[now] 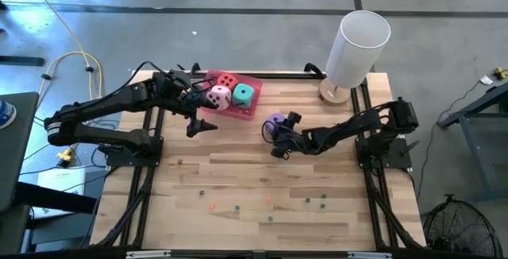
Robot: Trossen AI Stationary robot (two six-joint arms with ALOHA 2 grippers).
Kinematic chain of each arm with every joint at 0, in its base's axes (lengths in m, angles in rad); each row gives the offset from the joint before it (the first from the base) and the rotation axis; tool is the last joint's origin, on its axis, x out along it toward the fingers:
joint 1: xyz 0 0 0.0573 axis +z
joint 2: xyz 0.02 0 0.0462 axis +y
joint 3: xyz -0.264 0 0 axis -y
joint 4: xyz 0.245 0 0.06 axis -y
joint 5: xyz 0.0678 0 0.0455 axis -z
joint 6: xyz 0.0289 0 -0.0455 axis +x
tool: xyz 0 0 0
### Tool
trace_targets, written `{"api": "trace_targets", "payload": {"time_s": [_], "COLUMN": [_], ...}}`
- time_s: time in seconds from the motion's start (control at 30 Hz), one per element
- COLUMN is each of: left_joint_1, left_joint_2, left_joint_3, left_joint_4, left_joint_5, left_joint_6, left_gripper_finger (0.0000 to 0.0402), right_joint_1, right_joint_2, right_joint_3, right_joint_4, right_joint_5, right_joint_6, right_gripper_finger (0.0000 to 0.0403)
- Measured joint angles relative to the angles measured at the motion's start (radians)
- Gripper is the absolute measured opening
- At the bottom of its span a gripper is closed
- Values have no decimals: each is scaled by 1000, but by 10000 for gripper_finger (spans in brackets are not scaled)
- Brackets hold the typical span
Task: Pick & Place Dice
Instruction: Put the large purple dice into the pink bin
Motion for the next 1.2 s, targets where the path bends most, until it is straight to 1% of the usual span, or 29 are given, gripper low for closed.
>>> {"api": "trace_targets", "payload": {"time_s": [0.07, 0.13, 0.2, 0.3, 0.33, 0.67, 0.8, 0.93, 0.97, 1.07, 1.2], "left_joint_1": [0, 0, 0, 0, 0, -39, -56, -59, -59, -59, -59], "left_joint_2": [0, 0, 0, 0, 0, 0, 0, 0, 0, 0, 0], "left_joint_3": [0, 0, 0, 0, 0, 0, 0, 0, 0, 0, 0], "left_joint_4": [-1, -1, -1, -1, -1, -1, 0, 0, -1, -1, 0], "left_joint_5": [0, 0, 4, 7, 7, 8, 8, 8, 8, 8, 8], "left_joint_6": [0, 0, -5, -9, -11, -4, 3, 2, 2, 2, -1], "left_gripper_finger": [397, 397, 397, 397, 397, 397, 397, 397, 397, 397, 397], "right_joint_1": [-13, -23, -26, -27, -27, -26, -4, 10, 14, 27, 32], "right_joint_2": [22, 34, 44, 45, 45, 45, 32, -20, -33, -82, -110], "right_joint_3": [2, 3, 3, 3, 3, 3, 5, 47, 57, 99, 157], "right_joint_4": [6, 8, 12, 12, 12, 5, 26, -25, -39, -44, -38], "right_joint_5": [9, 12, 16, 18, 18, 27, 56, 43, 50, 98, 109], "right_joint_6": [-3, -4, -4, -3, -2, 12, -53, -128, -145, -215, -299], "right_gripper_finger": [210, 200, 177, 127, 118, 117, 116, 101, 95, 59, 32]}}
